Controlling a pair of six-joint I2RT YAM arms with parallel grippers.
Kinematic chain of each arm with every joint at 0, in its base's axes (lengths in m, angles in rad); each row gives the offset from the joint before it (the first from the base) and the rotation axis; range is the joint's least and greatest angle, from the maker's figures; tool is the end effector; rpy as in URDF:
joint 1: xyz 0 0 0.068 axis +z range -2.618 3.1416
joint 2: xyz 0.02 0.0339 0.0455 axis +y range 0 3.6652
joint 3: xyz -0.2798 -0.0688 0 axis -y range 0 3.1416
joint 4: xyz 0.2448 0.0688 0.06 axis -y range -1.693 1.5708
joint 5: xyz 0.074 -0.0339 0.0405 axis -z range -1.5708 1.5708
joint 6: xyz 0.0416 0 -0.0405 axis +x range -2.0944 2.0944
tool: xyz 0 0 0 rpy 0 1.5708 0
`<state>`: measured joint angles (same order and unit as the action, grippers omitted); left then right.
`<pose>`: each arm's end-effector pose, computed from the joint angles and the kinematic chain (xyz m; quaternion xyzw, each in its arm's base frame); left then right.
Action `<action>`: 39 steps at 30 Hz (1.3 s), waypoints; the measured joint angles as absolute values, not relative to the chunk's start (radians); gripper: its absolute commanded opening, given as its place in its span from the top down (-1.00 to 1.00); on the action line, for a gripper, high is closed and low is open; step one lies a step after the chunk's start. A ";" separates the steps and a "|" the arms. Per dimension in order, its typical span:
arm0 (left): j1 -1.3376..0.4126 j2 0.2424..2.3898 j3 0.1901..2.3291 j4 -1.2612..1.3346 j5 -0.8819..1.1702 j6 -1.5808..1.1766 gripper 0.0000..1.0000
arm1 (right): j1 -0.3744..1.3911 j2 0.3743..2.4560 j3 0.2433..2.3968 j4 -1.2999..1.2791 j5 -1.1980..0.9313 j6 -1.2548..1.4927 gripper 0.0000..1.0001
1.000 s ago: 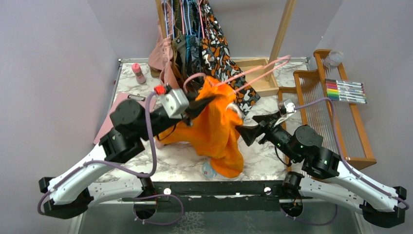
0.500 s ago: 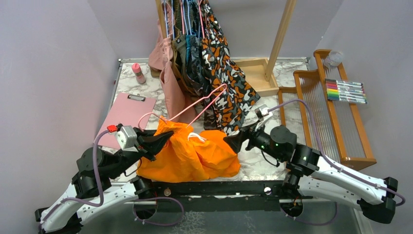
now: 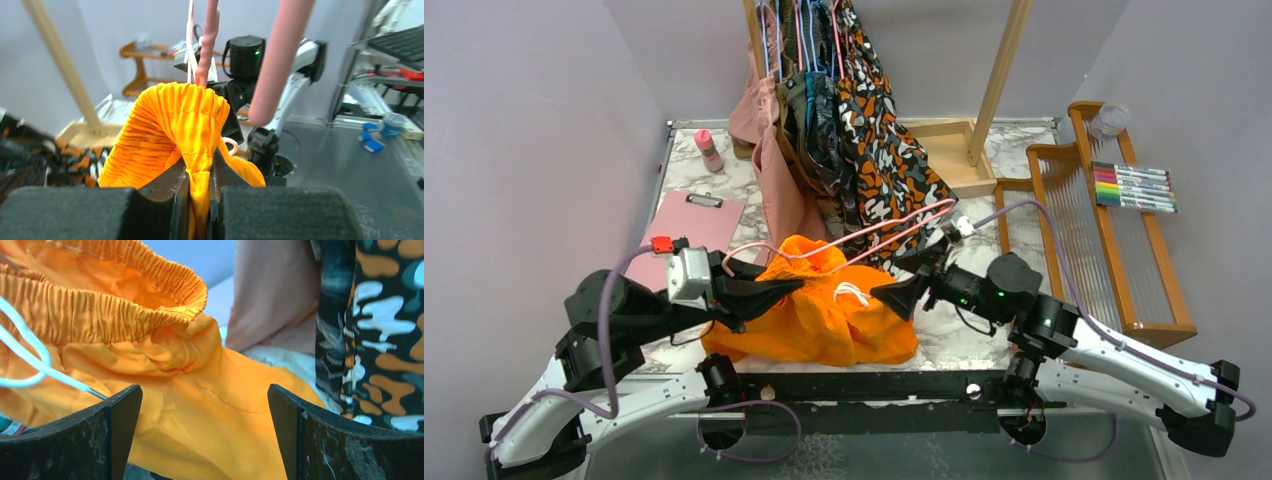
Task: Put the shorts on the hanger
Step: Hang the shorts on the hanger.
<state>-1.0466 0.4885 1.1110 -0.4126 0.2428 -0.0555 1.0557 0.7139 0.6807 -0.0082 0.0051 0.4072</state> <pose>0.0157 -0.0472 0.4601 0.3798 0.5046 -0.4689 0.6175 0.0843 0.1484 0.3438 -0.2282 0.6846 0.4611 0.5165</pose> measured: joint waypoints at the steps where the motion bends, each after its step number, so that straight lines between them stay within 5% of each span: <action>1: -1.047 0.502 1.142 -0.412 0.270 -0.055 1.00 | 1.056 0.683 0.677 0.000 -0.007 0.386 -0.95; 11: -1.047 0.548 1.266 -0.352 0.491 -0.060 1.00 | 1.056 0.433 0.594 0.082 -0.097 0.247 -0.95; 29: -1.047 0.630 1.317 -0.319 0.583 -0.060 1.00 | 1.056 0.835 0.699 0.314 -0.509 0.279 -0.87; 32: -1.047 0.630 1.317 -0.316 0.583 -0.059 1.00 | 1.056 0.882 0.699 0.379 -0.574 0.313 -0.54; 38: -1.047 0.630 1.317 -0.316 0.583 -0.058 1.00 | 1.056 0.943 0.704 0.480 -0.649 0.355 0.88; 39: -1.047 0.630 1.317 -0.317 0.582 -0.056 1.00 | 1.056 0.945 0.705 0.482 -0.651 0.356 0.97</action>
